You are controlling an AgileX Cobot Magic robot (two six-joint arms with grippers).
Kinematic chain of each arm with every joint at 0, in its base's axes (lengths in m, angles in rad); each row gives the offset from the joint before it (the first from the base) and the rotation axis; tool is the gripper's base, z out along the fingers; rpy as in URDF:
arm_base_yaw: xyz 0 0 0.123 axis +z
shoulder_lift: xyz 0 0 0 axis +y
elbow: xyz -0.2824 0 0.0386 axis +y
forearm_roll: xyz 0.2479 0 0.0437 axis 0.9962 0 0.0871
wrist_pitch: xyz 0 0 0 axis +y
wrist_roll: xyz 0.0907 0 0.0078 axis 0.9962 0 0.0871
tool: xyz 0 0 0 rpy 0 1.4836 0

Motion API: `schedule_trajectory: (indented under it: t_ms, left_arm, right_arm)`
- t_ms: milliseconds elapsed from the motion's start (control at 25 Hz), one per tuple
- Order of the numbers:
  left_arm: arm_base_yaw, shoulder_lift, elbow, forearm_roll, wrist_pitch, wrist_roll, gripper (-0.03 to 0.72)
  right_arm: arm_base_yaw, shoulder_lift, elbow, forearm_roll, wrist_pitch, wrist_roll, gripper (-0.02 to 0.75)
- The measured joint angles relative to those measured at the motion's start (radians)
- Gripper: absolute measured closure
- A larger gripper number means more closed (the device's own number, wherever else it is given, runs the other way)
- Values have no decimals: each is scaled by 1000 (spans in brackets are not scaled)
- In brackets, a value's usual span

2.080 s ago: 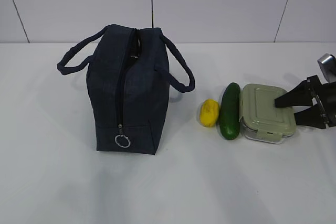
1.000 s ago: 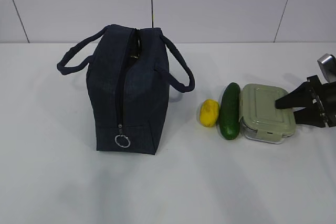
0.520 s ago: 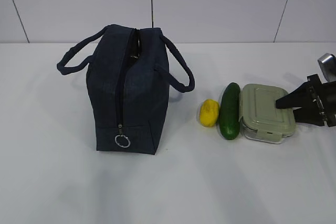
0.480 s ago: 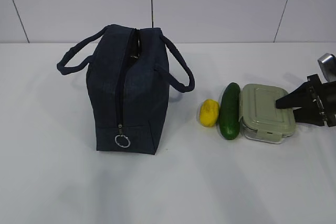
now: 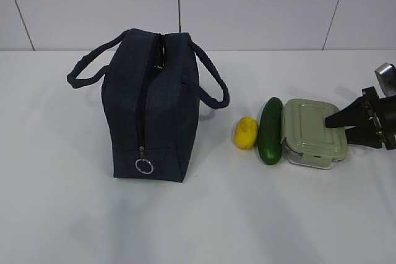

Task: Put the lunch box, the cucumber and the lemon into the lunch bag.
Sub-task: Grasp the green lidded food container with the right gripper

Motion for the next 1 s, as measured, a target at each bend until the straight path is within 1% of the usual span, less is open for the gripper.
schedule_trajectory:
  t_ms: [320,1000]
  left_arm:
    - [0,0,0,0,0,0,445]
    - [0,0,0,0,0,0,445]
  right_arm:
    - [0,0,0,1,0,2,335]
    - [0,0,0,2,0,6,339]
